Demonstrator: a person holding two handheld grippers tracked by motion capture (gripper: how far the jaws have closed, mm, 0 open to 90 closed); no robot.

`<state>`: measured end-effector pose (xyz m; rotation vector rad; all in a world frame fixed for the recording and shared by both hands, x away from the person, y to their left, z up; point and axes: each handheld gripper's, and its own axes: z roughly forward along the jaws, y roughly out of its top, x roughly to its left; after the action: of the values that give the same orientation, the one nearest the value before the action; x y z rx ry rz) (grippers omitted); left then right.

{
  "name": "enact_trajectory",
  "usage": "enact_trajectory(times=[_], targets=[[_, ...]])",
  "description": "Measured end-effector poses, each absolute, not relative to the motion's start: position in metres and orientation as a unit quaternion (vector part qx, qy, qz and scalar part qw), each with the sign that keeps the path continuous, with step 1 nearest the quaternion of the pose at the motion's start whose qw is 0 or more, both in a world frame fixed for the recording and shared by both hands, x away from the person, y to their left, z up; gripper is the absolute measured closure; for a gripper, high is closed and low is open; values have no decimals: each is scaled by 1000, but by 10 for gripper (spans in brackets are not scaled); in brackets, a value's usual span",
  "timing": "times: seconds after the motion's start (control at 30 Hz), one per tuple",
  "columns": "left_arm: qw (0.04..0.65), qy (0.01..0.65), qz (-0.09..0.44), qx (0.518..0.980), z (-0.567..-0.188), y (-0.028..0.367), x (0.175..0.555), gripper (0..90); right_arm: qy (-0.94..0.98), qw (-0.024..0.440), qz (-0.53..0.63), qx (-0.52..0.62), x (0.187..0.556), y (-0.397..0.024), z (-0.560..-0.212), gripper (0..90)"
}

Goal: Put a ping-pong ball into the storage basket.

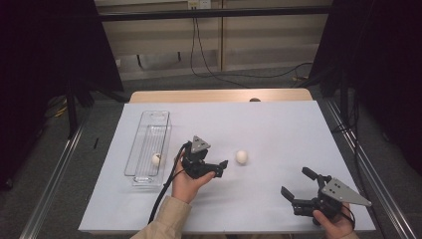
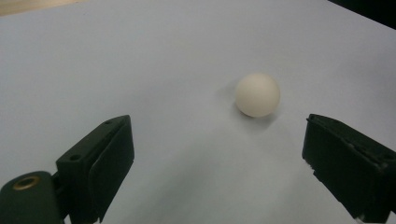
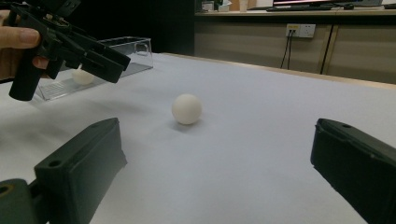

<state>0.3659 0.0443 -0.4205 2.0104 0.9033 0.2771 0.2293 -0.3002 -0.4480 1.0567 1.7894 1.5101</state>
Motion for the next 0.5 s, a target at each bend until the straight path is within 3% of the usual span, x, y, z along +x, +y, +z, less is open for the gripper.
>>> enact_trajectory(times=[0.5], targets=[[447, 360, 112, 811, -423, 39, 368, 91, 668, 282, 564, 394, 228, -300, -448, 17]])
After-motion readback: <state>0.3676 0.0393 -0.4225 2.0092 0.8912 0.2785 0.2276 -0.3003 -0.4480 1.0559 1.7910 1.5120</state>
